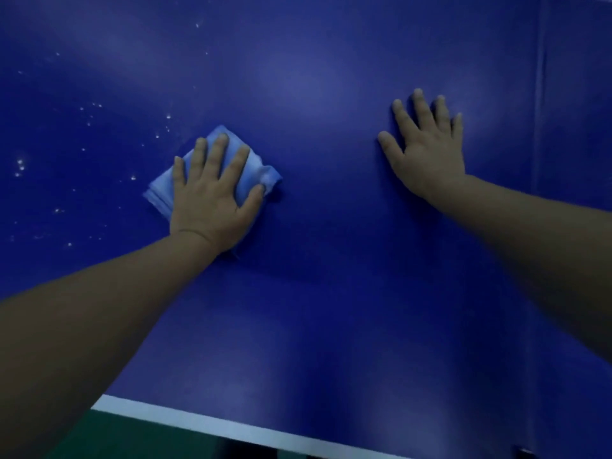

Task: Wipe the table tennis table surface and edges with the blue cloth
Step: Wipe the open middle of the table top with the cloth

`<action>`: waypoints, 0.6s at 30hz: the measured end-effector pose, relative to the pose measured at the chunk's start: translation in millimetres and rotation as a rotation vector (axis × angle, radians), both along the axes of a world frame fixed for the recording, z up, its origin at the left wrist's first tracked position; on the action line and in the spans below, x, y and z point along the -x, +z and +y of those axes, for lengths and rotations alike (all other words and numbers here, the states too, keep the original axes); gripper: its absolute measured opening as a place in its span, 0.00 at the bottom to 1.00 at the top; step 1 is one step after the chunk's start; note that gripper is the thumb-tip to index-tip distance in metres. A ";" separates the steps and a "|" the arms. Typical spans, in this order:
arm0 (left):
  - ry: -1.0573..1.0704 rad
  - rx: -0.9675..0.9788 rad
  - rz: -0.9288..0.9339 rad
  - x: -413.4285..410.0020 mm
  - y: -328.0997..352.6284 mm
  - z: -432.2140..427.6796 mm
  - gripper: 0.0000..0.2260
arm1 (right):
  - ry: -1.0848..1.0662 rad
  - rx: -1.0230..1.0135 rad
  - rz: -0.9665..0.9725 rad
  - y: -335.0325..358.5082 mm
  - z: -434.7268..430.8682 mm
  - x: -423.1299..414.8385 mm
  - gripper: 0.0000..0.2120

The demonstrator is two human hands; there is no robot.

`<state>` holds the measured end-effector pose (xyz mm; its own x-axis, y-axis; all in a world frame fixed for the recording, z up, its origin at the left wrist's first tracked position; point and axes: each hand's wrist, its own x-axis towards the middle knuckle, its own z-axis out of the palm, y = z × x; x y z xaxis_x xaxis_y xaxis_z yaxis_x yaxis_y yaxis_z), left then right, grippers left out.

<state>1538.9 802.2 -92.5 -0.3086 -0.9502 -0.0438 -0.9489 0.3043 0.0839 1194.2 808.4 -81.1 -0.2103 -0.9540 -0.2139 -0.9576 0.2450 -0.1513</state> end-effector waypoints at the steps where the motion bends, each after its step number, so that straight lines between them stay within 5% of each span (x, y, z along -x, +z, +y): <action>1: -0.001 -0.001 -0.001 -1.3 -0.3 0.3 0.32 | -0.024 -0.002 -0.017 3.0 12.6 -12.7 0.34; 6: -0.162 -0.049 -0.025 -5.7 3.7 -6.3 0.32 | 0.051 -0.011 -0.053 1.3 151.4 -109.6 0.30; 10: -0.261 -0.053 -0.020 -2.6 9.8 -0.6 0.32 | 0.023 -0.046 0.037 -5.2 167.1 -120.5 0.30; 15: -0.799 -0.084 0.046 -47.0 7.6 132.1 0.30 | 0.024 0.003 0.022 -6.9 165.2 -119.4 0.30; 18: -1.048 -0.097 0.007 -96.4 10.1 122.1 0.29 | 0.011 0.030 0.024 -9.0 165.0 -120.8 0.30</action>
